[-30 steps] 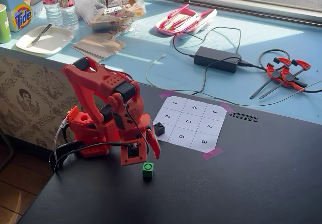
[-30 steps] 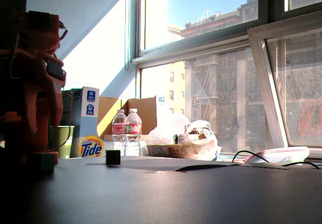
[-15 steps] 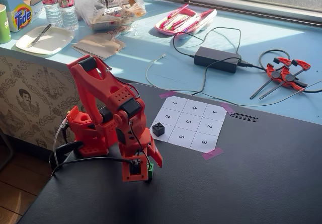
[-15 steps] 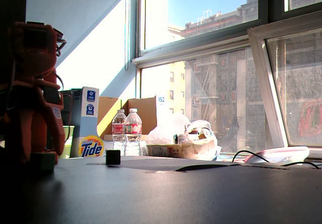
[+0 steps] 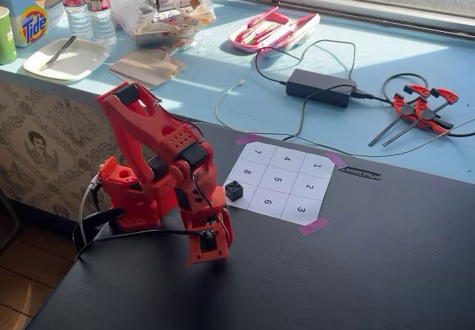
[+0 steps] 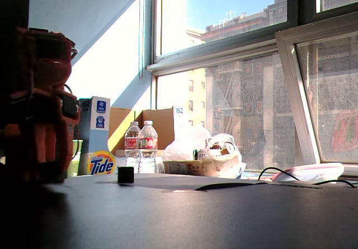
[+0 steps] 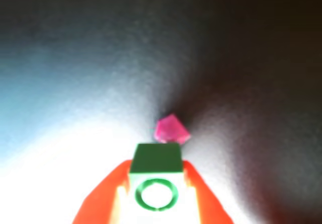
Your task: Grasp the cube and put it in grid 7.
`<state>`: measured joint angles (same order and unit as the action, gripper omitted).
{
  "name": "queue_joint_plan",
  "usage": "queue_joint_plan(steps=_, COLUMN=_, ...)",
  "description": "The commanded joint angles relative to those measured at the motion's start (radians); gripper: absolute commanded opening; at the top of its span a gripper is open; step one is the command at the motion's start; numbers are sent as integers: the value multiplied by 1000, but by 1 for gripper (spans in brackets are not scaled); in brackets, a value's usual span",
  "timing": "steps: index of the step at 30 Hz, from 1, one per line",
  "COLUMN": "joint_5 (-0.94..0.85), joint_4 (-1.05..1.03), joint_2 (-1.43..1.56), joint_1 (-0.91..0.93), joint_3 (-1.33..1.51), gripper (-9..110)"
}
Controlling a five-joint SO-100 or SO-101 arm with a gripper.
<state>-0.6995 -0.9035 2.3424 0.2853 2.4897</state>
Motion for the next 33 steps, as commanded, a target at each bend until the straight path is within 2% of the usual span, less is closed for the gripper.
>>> queue_joint_plan(steps=1, joint_5=-9, joint_4=-156, joint_2=166, joint_1=-218, joint_3=-166, gripper=0)
queue_joint_plan(steps=4, joint_5=-23, joint_4=-282, joint_2=296, joint_1=-534, joint_3=-333, gripper=0)
queue_joint_plan(steps=8, joint_5=-89, joint_4=-256, joint_2=245, joint_1=-836, joint_3=-505, gripper=0)
queue_joint_plan(steps=14, joint_5=-149, joint_4=-451, joint_2=-176, joint_1=-968, joint_3=-896, gripper=0)
queue_joint_plan(steps=17, joint_5=-167, joint_4=-483, joint_2=-373, joint_1=-1031, joint_3=-1042, gripper=0)
queue_joint_plan(steps=27, joint_5=-222, joint_4=-399, joint_2=-755, joint_1=-1284, joint_3=-1103, gripper=0)
queue_joint_plan(steps=33, joint_5=-224, joint_4=-308, joint_2=-865, joint_1=-1307, joint_3=-1106, gripper=0)
